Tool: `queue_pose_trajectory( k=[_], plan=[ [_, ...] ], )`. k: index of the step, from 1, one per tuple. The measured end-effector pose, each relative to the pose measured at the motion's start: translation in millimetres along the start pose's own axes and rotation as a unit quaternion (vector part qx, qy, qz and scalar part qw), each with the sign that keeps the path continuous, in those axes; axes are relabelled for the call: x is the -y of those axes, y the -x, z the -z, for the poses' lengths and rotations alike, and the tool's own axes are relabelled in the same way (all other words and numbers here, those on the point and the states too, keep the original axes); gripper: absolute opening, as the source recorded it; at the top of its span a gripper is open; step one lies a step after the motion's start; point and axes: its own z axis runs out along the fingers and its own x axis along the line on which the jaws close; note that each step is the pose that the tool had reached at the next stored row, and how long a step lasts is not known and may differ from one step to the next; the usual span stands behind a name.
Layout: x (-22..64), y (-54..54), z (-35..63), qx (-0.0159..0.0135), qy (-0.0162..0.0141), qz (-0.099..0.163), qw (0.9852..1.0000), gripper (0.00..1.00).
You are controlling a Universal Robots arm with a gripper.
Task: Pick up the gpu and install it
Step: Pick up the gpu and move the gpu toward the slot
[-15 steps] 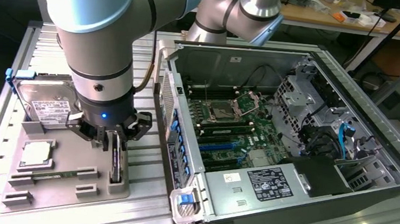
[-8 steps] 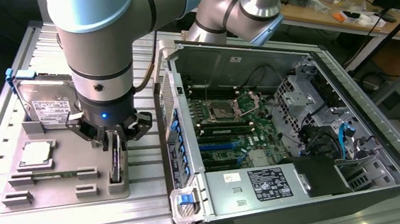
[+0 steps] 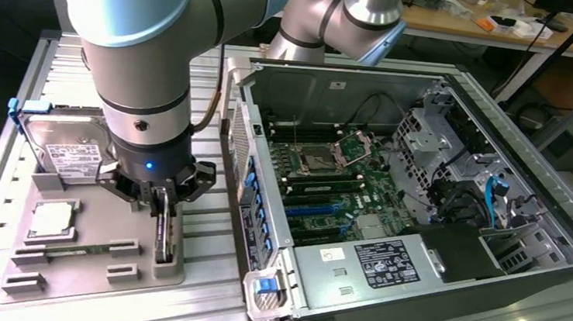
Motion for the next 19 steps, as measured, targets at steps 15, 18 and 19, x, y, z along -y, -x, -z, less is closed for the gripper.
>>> queue_pose_trajectory(
  k=[15,18,19],
  plan=[
    [0.0,0.0,0.0,0.0001,0.0000,0.000,1.0000,0.27],
    [0.0,0.0,0.0,0.0001,0.0001,0.000,1.0000,0.27],
    [0.0,0.0,0.0,0.0000,0.0000,0.000,1.0000,0.27]
  ],
)
